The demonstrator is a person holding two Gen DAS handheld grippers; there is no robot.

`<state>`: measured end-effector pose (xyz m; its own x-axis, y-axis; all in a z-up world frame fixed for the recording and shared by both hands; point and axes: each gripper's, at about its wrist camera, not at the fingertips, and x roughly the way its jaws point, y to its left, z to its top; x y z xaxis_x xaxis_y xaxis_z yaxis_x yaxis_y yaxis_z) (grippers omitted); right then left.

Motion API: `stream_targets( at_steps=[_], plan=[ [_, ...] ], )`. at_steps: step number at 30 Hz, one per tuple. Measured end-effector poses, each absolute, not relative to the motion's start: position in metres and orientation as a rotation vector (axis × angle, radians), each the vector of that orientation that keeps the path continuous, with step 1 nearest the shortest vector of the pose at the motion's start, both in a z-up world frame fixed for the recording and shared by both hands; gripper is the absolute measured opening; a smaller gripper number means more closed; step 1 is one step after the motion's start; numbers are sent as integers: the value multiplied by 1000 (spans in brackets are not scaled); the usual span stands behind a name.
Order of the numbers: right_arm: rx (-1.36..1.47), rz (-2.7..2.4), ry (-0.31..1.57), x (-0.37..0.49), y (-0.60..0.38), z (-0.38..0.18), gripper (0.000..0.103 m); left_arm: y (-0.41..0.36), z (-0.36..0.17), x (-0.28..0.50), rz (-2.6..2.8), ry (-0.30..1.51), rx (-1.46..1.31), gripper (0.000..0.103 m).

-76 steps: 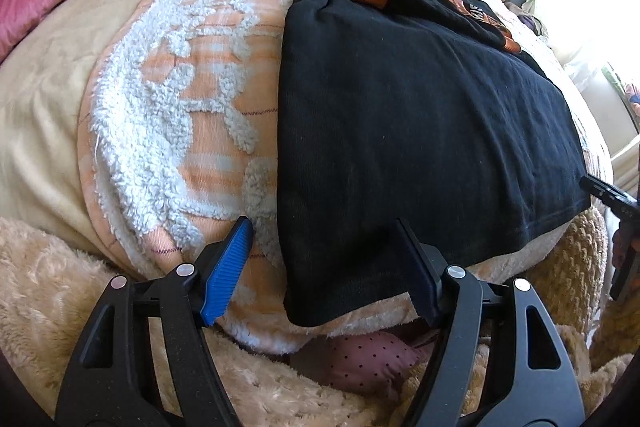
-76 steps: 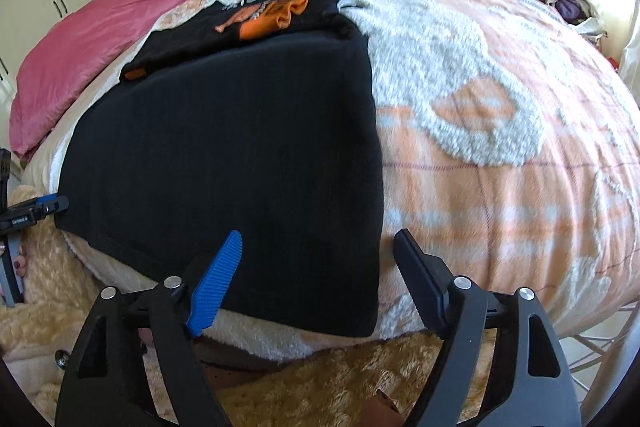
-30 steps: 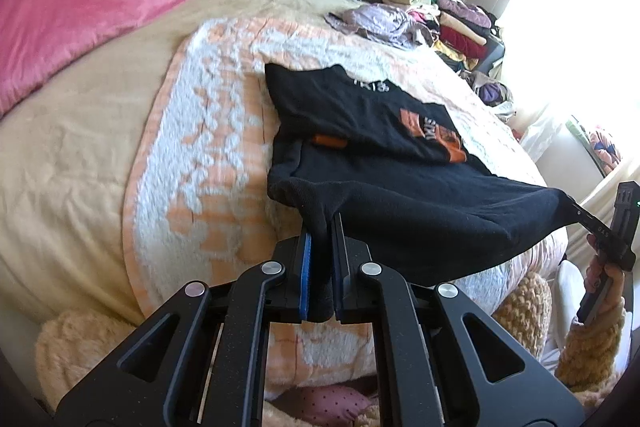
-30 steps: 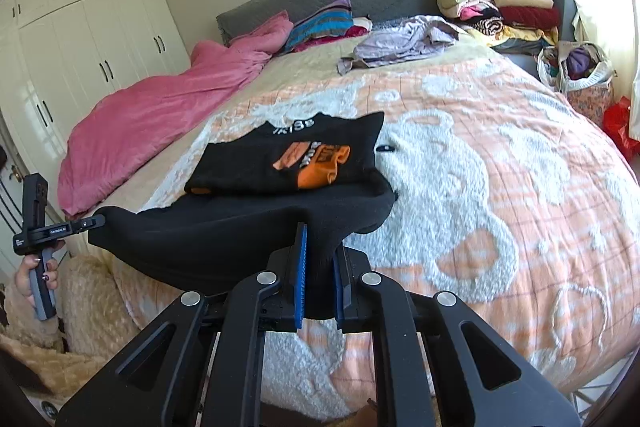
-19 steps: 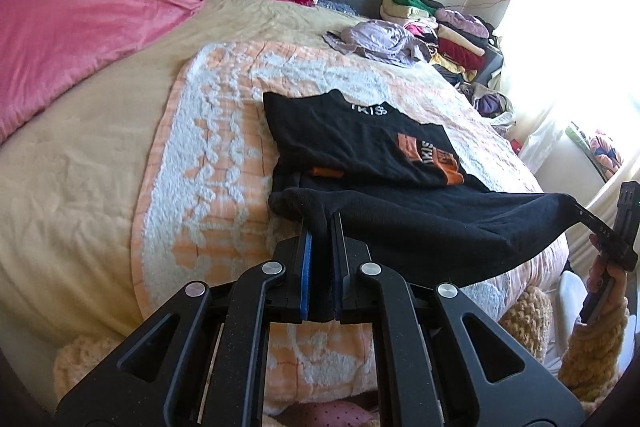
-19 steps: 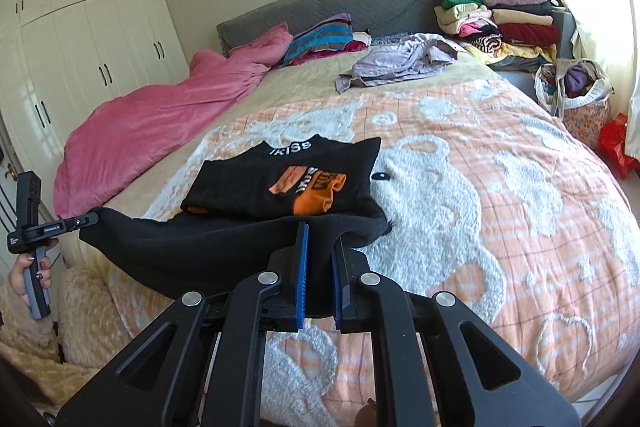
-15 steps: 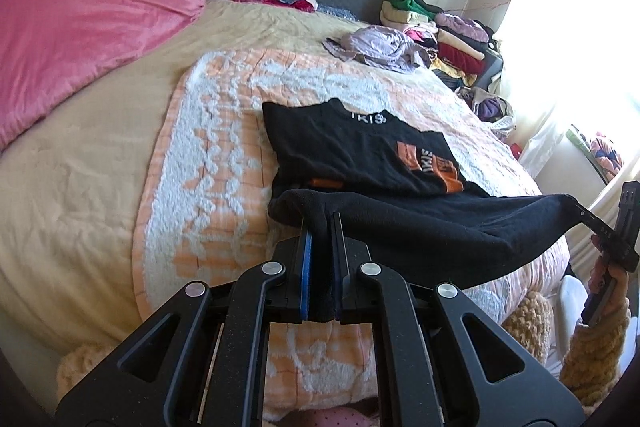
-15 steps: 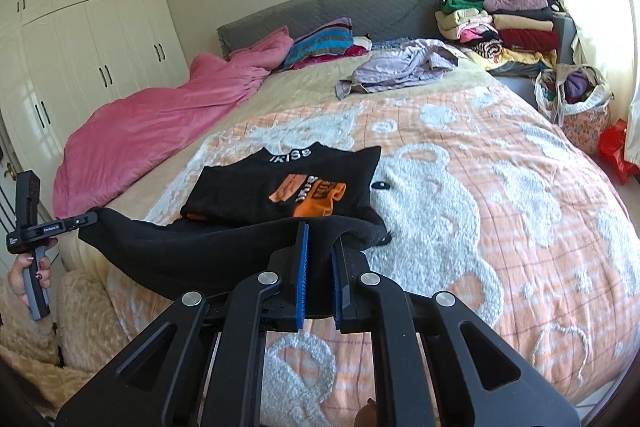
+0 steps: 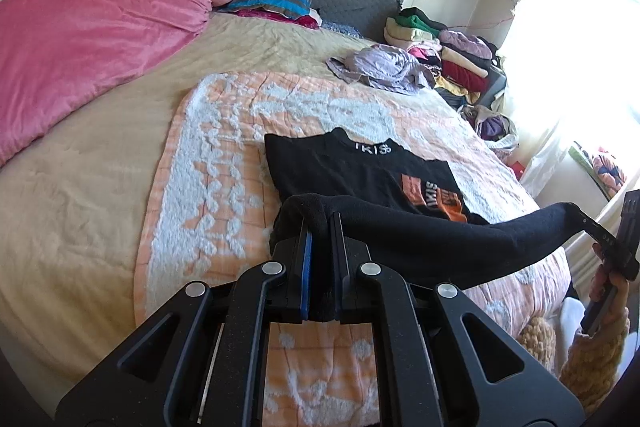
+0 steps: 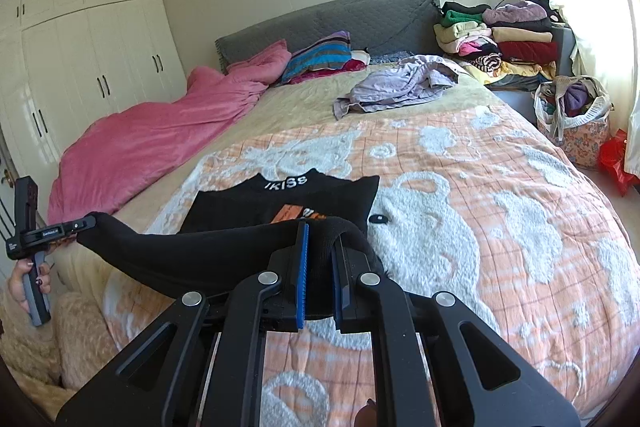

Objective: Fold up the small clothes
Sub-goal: 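Lift the hem with both tools and fold it toward the collar, then lay the hem on the body and open both tools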

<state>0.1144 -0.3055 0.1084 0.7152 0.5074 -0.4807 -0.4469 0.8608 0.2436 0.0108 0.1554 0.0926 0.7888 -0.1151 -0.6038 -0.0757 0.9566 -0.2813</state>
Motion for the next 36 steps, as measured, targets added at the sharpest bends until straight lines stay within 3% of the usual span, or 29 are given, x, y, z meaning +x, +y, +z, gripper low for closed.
stream_targets(
  at_steps=[18, 36],
  plan=[
    [110, 504, 614, 206, -283, 106, 9, 173, 85, 84, 39, 670, -302, 2],
    [95, 454, 728, 279, -259, 57, 9, 178, 46, 142, 102, 746, -243, 3]
  ],
)
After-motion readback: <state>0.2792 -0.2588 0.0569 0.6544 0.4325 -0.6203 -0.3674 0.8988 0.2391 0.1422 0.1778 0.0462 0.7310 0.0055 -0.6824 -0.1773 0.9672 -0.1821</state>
